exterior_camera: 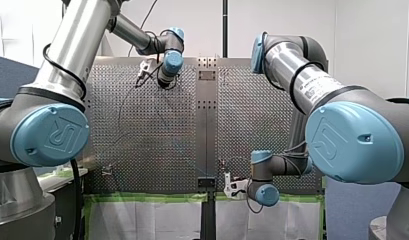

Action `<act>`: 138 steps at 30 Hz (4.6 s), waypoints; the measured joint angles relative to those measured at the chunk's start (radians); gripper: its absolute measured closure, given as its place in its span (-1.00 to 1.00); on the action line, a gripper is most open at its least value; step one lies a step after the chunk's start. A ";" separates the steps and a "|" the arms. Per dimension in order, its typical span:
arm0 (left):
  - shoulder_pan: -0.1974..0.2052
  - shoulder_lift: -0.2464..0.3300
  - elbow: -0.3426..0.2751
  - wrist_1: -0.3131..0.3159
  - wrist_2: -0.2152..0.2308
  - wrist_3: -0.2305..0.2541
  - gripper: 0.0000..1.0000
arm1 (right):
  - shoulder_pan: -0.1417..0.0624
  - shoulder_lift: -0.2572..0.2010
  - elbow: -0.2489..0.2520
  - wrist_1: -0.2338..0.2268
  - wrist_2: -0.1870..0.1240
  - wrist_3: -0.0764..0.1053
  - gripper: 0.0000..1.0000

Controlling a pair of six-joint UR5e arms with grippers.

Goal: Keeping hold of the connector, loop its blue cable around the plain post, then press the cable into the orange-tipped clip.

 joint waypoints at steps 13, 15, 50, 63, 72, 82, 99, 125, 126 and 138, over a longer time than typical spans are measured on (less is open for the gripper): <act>-0.001 -0.075 0.095 -0.026 -0.065 0.040 -1.00 | 0.000 0.000 0.000 -0.002 0.000 0.000 1.00; 0.000 -0.080 0.099 -0.017 -0.083 0.055 -1.00 | 0.000 0.000 0.000 -0.002 0.000 0.000 1.00; -0.005 -0.090 -0.034 0.110 -0.150 0.122 -1.00 | 0.001 0.000 0.000 0.002 0.000 0.000 1.00; -0.018 -0.195 -0.042 0.121 -0.183 0.137 -1.00 | 0.002 0.000 0.000 0.002 0.000 0.000 1.00; -0.018 -0.229 -0.043 0.141 -0.192 0.140 -1.00 | 0.002 0.000 0.000 0.002 0.000 0.000 1.00; -0.022 -0.258 -0.044 0.181 -0.183 0.135 -1.00 | 0.002 0.000 0.000 0.002 0.000 0.000 1.00; -0.052 -0.292 -0.076 0.240 -0.154 0.137 -1.00 | 0.003 0.000 0.000 0.001 0.000 0.004 1.00; -0.100 -0.397 -0.078 0.261 -0.165 0.184 -1.00 | 0.008 0.000 0.000 0.004 -0.008 0.006 1.00; -0.103 -0.405 -0.078 0.262 -0.166 0.183 -1.00 | 0.009 0.000 0.000 0.004 -0.008 0.007 1.00; -0.133 -0.466 -0.077 0.284 -0.168 0.141 -1.00 | 0.013 0.000 0.000 0.003 -0.013 0.009 1.00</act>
